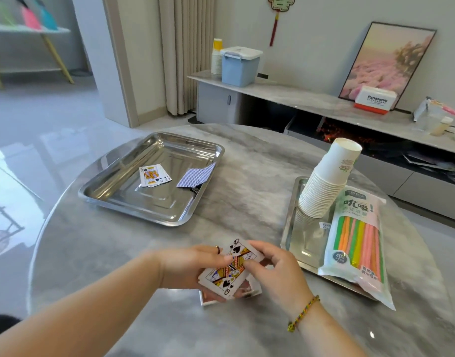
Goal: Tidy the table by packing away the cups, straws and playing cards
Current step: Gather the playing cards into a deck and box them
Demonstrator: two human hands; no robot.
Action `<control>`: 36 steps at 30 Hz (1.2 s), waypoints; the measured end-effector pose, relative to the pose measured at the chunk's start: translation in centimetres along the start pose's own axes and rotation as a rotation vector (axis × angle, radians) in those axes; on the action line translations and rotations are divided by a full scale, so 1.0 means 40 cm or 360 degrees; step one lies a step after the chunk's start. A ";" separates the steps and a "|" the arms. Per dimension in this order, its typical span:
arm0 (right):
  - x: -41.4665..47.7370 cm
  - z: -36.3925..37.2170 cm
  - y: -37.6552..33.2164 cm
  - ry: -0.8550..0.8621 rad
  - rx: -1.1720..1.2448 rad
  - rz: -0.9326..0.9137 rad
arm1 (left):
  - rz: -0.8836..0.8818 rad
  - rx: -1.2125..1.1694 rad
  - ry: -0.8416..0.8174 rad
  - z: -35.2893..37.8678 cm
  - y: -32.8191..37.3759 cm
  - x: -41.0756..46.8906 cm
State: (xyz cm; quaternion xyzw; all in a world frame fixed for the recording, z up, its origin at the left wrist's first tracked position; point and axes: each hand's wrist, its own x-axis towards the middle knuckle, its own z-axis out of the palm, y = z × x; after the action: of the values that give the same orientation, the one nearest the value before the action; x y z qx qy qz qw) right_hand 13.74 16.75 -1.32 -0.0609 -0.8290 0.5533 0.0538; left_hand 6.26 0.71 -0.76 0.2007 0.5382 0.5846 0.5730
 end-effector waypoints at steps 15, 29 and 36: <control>0.347 0.289 -0.140 -0.0039 -0.0014 -0.0079 | 0.0707 -0.0810 0.1211 -0.296 0.077 -0.183; 0.706 0.522 -0.143 -0.0026 -0.1100 0.0697 | 0.0823 -0.0961 0.1806 -0.432 0.064 -0.200; 0.752 0.523 -0.137 -0.0292 -0.1322 0.0885 | 0.0690 -0.0899 0.1684 -0.454 0.106 -0.180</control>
State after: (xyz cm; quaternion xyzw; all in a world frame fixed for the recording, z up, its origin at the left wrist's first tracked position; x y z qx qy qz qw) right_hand -19.45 0.42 -3.60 -0.2467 -0.9328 0.1735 -0.1972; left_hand -9.22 -11.93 -0.55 -0.1698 0.5207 0.8266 0.1292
